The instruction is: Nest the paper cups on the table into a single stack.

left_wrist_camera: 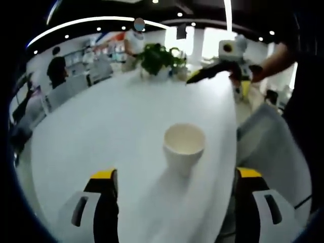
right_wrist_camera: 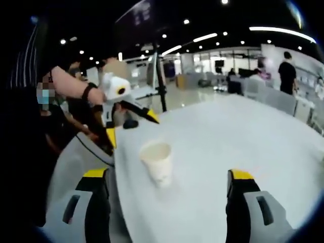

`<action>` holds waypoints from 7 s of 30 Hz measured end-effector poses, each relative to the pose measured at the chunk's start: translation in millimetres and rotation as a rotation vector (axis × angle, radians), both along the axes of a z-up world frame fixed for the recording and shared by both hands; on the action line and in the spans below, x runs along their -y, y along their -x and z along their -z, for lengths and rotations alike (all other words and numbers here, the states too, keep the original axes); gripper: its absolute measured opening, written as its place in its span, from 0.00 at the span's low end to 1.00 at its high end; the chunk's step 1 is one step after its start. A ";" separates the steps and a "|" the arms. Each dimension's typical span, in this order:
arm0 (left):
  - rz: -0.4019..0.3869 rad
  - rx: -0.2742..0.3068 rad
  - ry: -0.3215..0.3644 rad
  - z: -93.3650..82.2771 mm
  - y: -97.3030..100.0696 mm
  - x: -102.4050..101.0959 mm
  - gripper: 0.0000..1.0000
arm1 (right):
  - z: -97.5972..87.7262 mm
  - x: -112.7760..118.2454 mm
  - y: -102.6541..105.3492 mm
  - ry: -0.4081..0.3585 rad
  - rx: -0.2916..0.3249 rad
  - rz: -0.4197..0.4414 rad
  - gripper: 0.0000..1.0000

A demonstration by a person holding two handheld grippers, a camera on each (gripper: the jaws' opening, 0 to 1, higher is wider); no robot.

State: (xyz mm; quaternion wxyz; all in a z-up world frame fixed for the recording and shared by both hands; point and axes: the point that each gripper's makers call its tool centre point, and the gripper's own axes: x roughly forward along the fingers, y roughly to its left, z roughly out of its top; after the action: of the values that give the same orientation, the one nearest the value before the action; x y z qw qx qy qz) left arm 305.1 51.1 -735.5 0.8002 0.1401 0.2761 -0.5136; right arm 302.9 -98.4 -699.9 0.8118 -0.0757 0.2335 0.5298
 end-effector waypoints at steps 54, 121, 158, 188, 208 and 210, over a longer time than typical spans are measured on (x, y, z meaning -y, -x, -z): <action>-0.036 -0.064 0.115 47.4 -13.3 28.8 0.38 | 82.6 -70.1 -12.8 0.138 -0.048 -0.227 0.61; 0.071 -0.016 0.079 25.2 -129.3 33.6 0.25 | 64.2 -91.4 -132.0 0.166 0.037 -0.271 0.40; -0.028 -0.062 0.054 38.7 -155.0 14.4 0.35 | 87.4 -66.2 -161.4 0.214 0.037 -0.143 0.51; -0.125 0.020 0.092 -15.0 -90.4 -10.2 0.51 | 24.4 -32.0 -97.4 0.174 0.092 -0.024 0.61; -0.224 0.175 0.276 -74.2 -66.2 -24.6 0.98 | -7.5 15.7 -55.1 0.086 0.116 0.124 1.00; -0.206 0.195 0.255 -75.7 -59.9 -23.6 0.98 | -9.7 18.2 -49.9 0.082 0.119 0.132 1.00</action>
State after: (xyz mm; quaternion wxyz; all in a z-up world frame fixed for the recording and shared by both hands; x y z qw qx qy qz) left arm 365.0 74.8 -659.8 0.8828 0.0577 0.1429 -0.4438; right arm 352.8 -116.6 -690.2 0.8537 -0.1244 0.2108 0.4596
